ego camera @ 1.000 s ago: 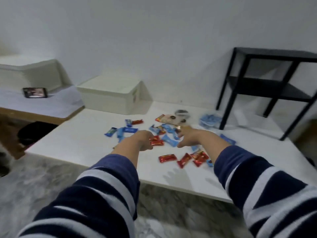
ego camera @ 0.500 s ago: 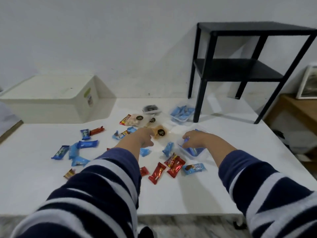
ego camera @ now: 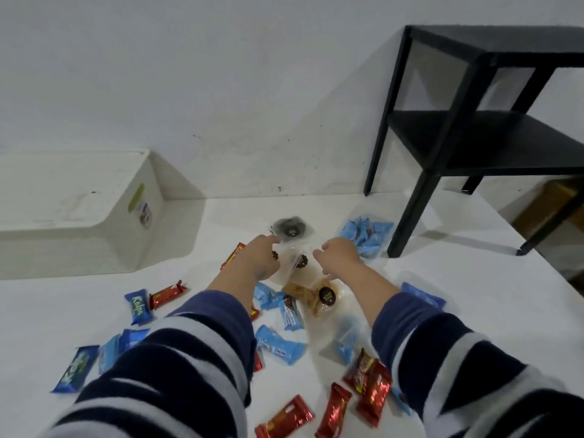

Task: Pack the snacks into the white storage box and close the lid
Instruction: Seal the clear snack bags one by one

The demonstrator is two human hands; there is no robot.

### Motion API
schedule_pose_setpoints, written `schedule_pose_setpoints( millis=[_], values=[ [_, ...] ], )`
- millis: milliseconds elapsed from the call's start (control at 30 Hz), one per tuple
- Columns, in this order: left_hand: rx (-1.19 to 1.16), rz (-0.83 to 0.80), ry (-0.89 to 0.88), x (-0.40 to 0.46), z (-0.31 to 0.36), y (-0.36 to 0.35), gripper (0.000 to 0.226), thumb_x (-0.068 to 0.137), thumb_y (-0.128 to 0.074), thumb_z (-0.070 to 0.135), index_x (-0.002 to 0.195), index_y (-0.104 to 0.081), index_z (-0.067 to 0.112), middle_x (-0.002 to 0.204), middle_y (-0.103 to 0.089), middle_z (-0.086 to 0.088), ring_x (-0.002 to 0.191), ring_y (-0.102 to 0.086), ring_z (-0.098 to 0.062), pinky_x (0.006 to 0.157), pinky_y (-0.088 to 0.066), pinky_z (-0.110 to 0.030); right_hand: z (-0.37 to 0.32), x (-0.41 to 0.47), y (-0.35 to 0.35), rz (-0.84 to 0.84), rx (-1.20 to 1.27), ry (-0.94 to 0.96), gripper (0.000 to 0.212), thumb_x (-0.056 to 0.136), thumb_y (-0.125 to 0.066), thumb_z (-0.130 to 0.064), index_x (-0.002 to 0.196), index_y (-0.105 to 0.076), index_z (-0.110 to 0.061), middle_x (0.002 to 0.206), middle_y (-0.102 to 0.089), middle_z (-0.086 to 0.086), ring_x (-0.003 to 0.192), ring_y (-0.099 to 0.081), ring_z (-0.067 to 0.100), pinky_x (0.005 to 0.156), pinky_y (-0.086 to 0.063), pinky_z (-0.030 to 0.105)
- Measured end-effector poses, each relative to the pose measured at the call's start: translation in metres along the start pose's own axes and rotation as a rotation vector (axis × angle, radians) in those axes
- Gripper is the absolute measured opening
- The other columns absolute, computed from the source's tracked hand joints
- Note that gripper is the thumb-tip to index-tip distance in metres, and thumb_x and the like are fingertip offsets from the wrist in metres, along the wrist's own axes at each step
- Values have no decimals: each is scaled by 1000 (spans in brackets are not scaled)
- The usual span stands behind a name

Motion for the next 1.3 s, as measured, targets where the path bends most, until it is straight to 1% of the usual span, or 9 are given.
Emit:
schedule_pose_setpoints(
  millis=[167,333,500,667,800,900,1033,1167,1300],
  values=[
    [6,-40,-21,32,-17,-15,63,89,-59,14,146,-33,20,151,-32,-5,136,-37,-26,111,-35,-35,0,40,-28,70,365,-236,33,89,-56,-34,95,-57,-1,74,-65,12,75,-72,31,78,-60,43],
    [26,-69,44,41,-43,-32,61,87,-59,19,144,-37,19,145,-37,-5,132,-38,-26,109,-37,-41,-6,61,-47,47,447,-330,24,85,-59,-23,69,-56,-5,67,-65,13,56,-63,26,63,-57,32],
    [39,-57,21,44,-50,-33,59,87,-61,23,142,-41,19,142,-42,-5,130,-41,-26,109,-38,-40,-34,80,-32,95,324,-210,13,84,-60,-9,89,-64,2,77,-70,16,72,-72,30,72,-61,44],
    [-14,-87,31,48,-49,-27,61,89,-61,22,145,-36,21,146,-37,-4,132,-40,-25,109,-37,-38,-86,91,10,165,11,9,25,91,-50,-3,66,-49,-4,74,-57,10,85,-63,30,60,-47,26],
    [-71,46,1,58,-38,1,71,91,-61,28,150,-21,21,152,-29,-6,135,-37,-27,108,-37,-40,-120,94,33,169,-152,256,28,94,-45,-4,102,-68,-18,114,-65,2,106,-61,24,78,-49,28],
    [-180,212,-51,70,-25,22,81,88,-66,32,151,-16,19,154,-26,-5,138,-34,-25,108,-35,-38,-125,98,32,52,-233,378,31,95,-43,-7,94,-67,-26,116,-66,4,106,-61,24,89,-53,35],
    [-437,178,-38,87,-13,11,106,80,-76,24,153,1,21,154,-29,-4,139,-34,-22,111,-30,-34,-109,108,30,10,-215,418,30,97,-43,-10,93,-68,-25,104,-66,0,97,-61,17,88,-50,34],
    [-562,103,17,104,-12,-23,120,76,-78,14,150,15,25,141,-42,-6,127,-46,-22,101,-35,-31,-88,119,30,23,-122,424,27,97,-44,-11,105,-70,-18,93,-63,-4,78,-57,3,65,-42,15],
    [-444,172,-10,116,-13,-34,115,82,-71,11,147,21,33,128,-50,-3,113,-56,-23,95,-46,-38,-78,132,43,155,-180,416,21,93,-54,-21,107,-69,-23,114,-67,1,103,-61,17,87,-48,26]
  ],
)
Point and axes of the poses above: each hand's wrist, its own x-axis towards the middle knuckle, its own y-axis out of the back of the hand, z = x × y, the point moved 6 cm from there along x, towards the middle knuckle
